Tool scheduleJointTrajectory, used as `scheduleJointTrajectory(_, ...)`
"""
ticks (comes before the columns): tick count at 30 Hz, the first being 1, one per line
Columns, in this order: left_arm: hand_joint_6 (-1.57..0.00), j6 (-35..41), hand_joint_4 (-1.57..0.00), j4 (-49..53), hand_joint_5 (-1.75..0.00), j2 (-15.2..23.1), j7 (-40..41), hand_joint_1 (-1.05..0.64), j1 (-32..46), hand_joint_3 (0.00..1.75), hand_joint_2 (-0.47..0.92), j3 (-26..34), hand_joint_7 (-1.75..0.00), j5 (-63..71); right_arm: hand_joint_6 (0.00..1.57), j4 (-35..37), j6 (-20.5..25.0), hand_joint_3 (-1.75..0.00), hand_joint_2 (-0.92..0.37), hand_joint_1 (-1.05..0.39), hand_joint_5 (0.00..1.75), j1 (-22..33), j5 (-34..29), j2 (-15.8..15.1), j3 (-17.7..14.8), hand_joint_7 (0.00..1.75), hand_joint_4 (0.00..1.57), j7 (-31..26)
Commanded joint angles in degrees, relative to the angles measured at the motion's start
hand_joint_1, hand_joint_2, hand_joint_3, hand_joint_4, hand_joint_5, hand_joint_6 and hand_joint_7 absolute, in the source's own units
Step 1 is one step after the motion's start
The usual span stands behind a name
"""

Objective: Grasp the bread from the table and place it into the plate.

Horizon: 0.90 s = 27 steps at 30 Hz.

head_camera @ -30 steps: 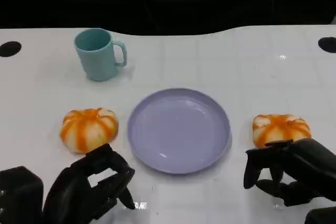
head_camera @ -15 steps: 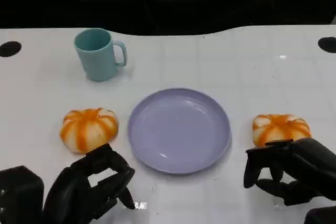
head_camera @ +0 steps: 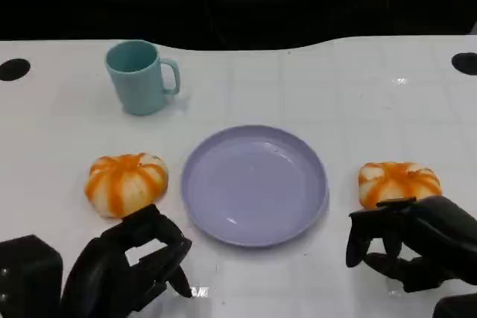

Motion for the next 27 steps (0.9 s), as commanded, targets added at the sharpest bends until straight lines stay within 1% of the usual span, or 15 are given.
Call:
scheduleJointTrajectory(1, -0.59, 0.1, -0.71, -0.4, -1.75, 0.5, 0.4, -0.57, -0.3, 0.22, 0.92, 0.6, -1.6, 0.1, 0.73, -0.1, 0.3, -0.78, -0.61, -0.12, 1.62, -0.8, 0.1, -0.5, -0.2, 1.14, 0.68, -0.2)
scheduleJointTrajectory(9, -0.58, -0.6, -0.7, -0.2, -1.75, 0.6, 0.0, -0.57, -0.2, 0.23, 0.92, 0.5, -1.61, 0.3, 0.73, 0.0, -0.4, -0.77, -0.6, -0.12, 1.63, -0.7, 0.6, -0.5, -0.4, 1.14, 0.68, -0.4)
scheduleJointTrajectory(12, -0.58, -0.5, -0.7, -0.3, -1.75, 0.6, 0.1, -0.57, -0.1, 0.23, 0.92, 0.5, -1.61, 0.2, 0.73, -0.3, -0.4, -0.76, -0.61, -0.12, 1.58, -0.6, 1.1, -0.4, -0.7, 1.1, 0.68, -0.5)
scheduleJointTrajectory(14, -0.58, -0.3, -0.71, -0.3, -1.75, 0.6, 0.0, -0.57, -0.2, 0.23, 0.92, 0.6, -1.61, 0.1, 0.73, -0.6, -0.7, -0.73, -0.62, -0.11, 1.42, -0.4, 1.1, 0.2, -1.4, 0.93, 0.67, -2.0)
scheduleJointTrajectory(15, -0.58, -0.3, -0.71, -0.3, -1.75, 0.6, 0.1, -0.57, -0.2, 0.23, 0.92, 0.6, -1.61, 0.1, 0.73, -0.6, -1.1, -0.71, -0.63, -0.12, 1.37, -0.3, 0.8, 0.5, -1.7, 0.84, 0.67, -3.2)
scheduleJointTrajectory(16, -0.58, -0.4, -0.71, -0.3, -1.75, 0.6, 0.0, -0.57, -0.2, 0.23, 0.92, 0.6, -1.61, 0.1, 0.72, -0.7, -1.3, -0.67, -0.64, -0.12, 1.4, -0.2, 0.7, 0.8, -2.0, 0.72, 0.62, -4.1)
scheduleJointTrajectory(18, -0.58, -0.7, -0.71, 0.0, -1.75, 0.6, -0.3, -0.58, -0.2, 0.23, 0.92, 0.6, -1.61, 0.1, 0.7, -0.7, -1.7, -0.61, -0.68, -0.14, 1.44, -0.2, 0.7, 0.9, -2.3, 0.59, 0.56, -5.3)
scheduleJointTrajectory(19, -0.58, -0.9, -0.71, 0.1, -1.75, 0.7, -0.3, -0.57, -0.2, 0.23, 0.92, 0.6, -1.61, 0.2, 0.68, -0.7, -1.8, -0.5, -0.74, -0.17, 1.37, -0.3, 0.6, 0.8, -2.4, 0.49, 0.51, -5.7)
scheduleJointTrajectory(21, -0.58, -0.9, -0.71, 0.1, -1.75, 0.6, -0.2, -0.58, -0.2, 0.23, 0.92, 0.6, -1.61, 0.2, 0.66, -0.6, -2.5, -0.28, -0.85, -0.21, 1.24, -0.5, -0.1, 0.5, -2.9, 0.36, 0.45, -6.9)
scheduleJointTrajectory(22, -0.58, -0.8, -0.71, 0.1, -1.75, 0.7, -0.1, -0.58, -0.2, 0.23, 0.92, 0.5, -1.61, 0.3, 0.64, -0.7, -2.5, -0.18, -0.89, -0.25, 1.11, -0.4, -0.5, 0.4, -3.2, 0.3, 0.4, -7.4)
scheduleJointTrajectory(25, -0.59, -0.8, -0.71, -0.1, -1.75, 0.7, 0.0, -0.58, -0.2, 0.23, 0.92, 0.4, -1.61, 0.5, 0.6, -1.1, -2.2, -0.12, -0.92, -0.33, 0.79, -0.3, -1.4, 0.1, -4.0, 0.19, 0.35, -8.6)
scheduleJointTrajectory(27, -0.59, -0.8, -0.71, -0.1, -1.75, 0.7, 0.1, -0.58, -0.2, 0.23, 0.92, 0.4, -1.61, 0.6, 0.59, -1.7, -1.8, -0.1, -0.92, -0.35, 0.71, -0.3, -2.1, -0.1, -4.6, 0.16, 0.34, -9.2)
